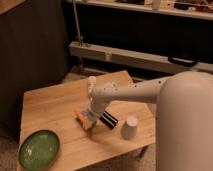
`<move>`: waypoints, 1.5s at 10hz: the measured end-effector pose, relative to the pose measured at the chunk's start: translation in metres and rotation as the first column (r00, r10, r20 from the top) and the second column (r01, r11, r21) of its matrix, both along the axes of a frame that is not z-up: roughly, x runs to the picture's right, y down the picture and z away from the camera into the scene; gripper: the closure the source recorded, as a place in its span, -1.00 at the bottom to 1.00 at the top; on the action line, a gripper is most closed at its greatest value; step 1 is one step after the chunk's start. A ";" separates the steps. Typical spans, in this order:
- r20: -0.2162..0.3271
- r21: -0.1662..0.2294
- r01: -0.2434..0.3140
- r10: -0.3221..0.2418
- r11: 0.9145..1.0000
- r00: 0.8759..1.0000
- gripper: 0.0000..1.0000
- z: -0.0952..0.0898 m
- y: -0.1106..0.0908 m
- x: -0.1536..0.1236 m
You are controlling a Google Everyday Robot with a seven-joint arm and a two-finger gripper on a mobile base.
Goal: Place the pepper on the white sponge
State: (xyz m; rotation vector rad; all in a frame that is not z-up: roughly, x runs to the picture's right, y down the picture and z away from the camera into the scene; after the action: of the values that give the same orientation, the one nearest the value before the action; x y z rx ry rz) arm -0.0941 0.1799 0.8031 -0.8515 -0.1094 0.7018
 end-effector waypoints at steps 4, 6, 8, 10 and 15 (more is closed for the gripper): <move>-0.035 0.014 -0.001 0.002 1.000 0.999 0.66 0.006 -0.007 0.009; -0.045 0.012 0.006 -0.006 1.000 0.999 0.46 0.007 -0.007 0.010; -0.056 0.008 0.018 -0.018 1.000 0.998 0.02 0.009 -0.005 0.012; -0.069 0.003 0.027 -0.027 1.000 0.997 -0.38 0.010 -0.003 0.014; -0.070 -0.012 0.036 -0.037 0.999 0.997 -0.60 0.009 -0.003 0.015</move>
State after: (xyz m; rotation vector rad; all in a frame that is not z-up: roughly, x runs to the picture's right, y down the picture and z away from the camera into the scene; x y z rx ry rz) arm -0.0794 0.1769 0.8126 -0.8369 -0.0273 0.6976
